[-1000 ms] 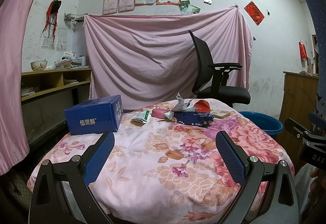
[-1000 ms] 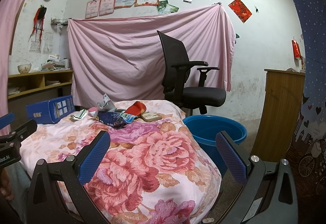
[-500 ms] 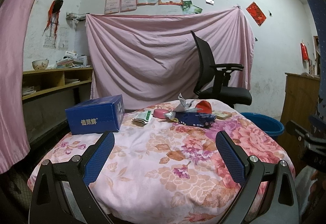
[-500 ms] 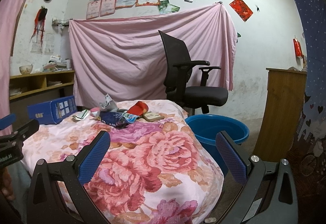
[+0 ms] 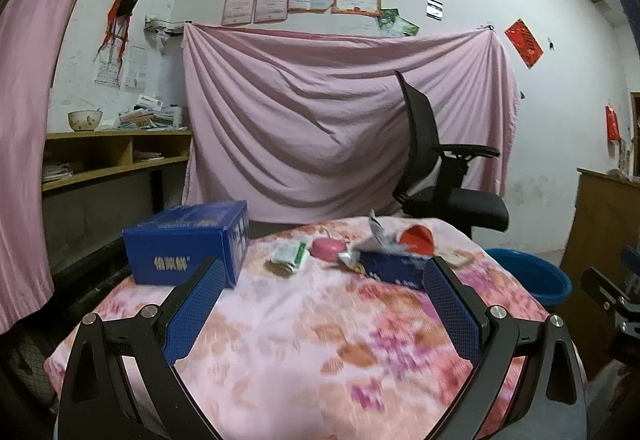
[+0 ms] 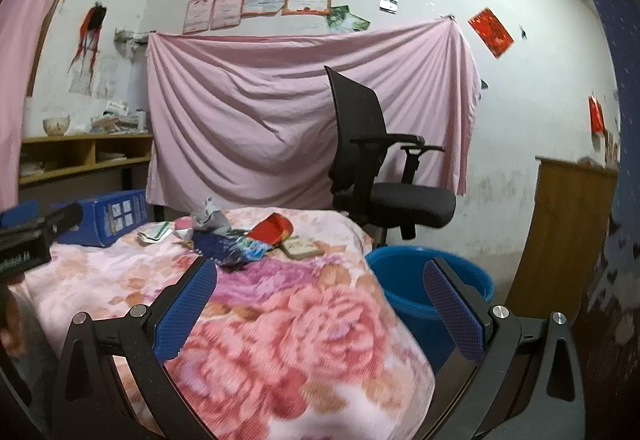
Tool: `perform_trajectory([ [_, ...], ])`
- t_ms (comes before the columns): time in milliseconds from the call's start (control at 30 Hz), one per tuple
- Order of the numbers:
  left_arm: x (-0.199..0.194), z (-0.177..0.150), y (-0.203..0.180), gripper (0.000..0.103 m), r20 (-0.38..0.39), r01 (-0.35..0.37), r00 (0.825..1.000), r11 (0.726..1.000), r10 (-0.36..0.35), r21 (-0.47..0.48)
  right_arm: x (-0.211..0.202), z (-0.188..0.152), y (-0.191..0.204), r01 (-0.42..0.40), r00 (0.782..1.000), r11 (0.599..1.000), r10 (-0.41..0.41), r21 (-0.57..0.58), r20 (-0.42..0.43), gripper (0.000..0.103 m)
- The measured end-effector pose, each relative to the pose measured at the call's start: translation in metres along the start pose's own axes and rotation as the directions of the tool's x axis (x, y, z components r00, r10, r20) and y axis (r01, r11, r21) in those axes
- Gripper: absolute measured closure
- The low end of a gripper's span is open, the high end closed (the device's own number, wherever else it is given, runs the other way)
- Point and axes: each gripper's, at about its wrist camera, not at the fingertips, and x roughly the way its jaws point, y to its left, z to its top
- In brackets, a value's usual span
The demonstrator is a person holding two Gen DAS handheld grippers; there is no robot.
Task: Collect trash
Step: 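Grasp the beige phone case with the right tool while the left tool grasps the white crumpled wrapper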
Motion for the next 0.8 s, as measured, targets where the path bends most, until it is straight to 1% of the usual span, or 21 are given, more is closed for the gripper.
perform_trajectory([
  [133, 0.024, 0.013, 0.006, 0.006, -0.002, -0.011, 1.000, 1.000, 0.011, -0.018, 0.022, 0.015, -0.003, 0.002, 1.000, 0.998, -0.001, -0.061, 0.023, 0.000],
  [267, 0.045, 0.025, 0.009, 0.006, 0.010, -0.015, 1.000, 0.999, 0.016, -0.032, 0.046, 0.030, -0.007, 0.001, 0.999, 0.997, 0.003, -0.078, 0.044, 0.000],
  [400, 0.065, 0.033, 0.008, 0.006, 0.034, -0.049, 0.998, 0.999, 0.049, -0.021, 0.079, 0.043, -0.010, -0.013, 0.999, 0.997, 0.017, -0.079, 0.047, 0.000],
  [467, 0.078, 0.036, 0.007, 0.006, 0.034, -0.055, 0.998, 0.998, 0.056, -0.015, 0.098, 0.047, -0.010, -0.031, 0.999, 0.997, 0.034, -0.076, 0.036, 0.000],
  [567, 0.100, 0.037, 0.007, 0.006, 0.016, -0.062, 0.998, 0.998, 0.062, -0.014, 0.130, 0.048, -0.010, -0.095, 0.995, 0.992, 0.095, -0.079, -0.004, 0.000],
  [633, 0.116, 0.034, 0.009, 0.006, -0.035, -0.061, 0.998, 0.998, 0.060, -0.021, 0.153, 0.046, -0.008, -0.120, 0.992, 0.988, 0.114, -0.101, -0.054, 0.000],
  [700, 0.134, 0.030, 0.011, 0.006, -0.115, -0.067, 0.991, 0.997, 0.062, -0.040, 0.170, 0.045, -0.006, -0.143, 0.986, 0.985, 0.132, -0.099, -0.104, 0.000],
  [767, 0.151, 0.023, 0.012, 0.006, -0.198, -0.072, 0.978, 0.996, 0.061, -0.049, 0.189, 0.045, -0.008, -0.170, 0.974, 0.983, 0.156, -0.074, -0.168, 0.000],
  [800, 0.161, 0.021, 0.012, 0.006, -0.247, -0.073, 0.967, 0.996, 0.059, -0.047, 0.196, 0.044, -0.009, -0.161, 0.971, 0.985, 0.145, -0.070, -0.192, 0.000],
])
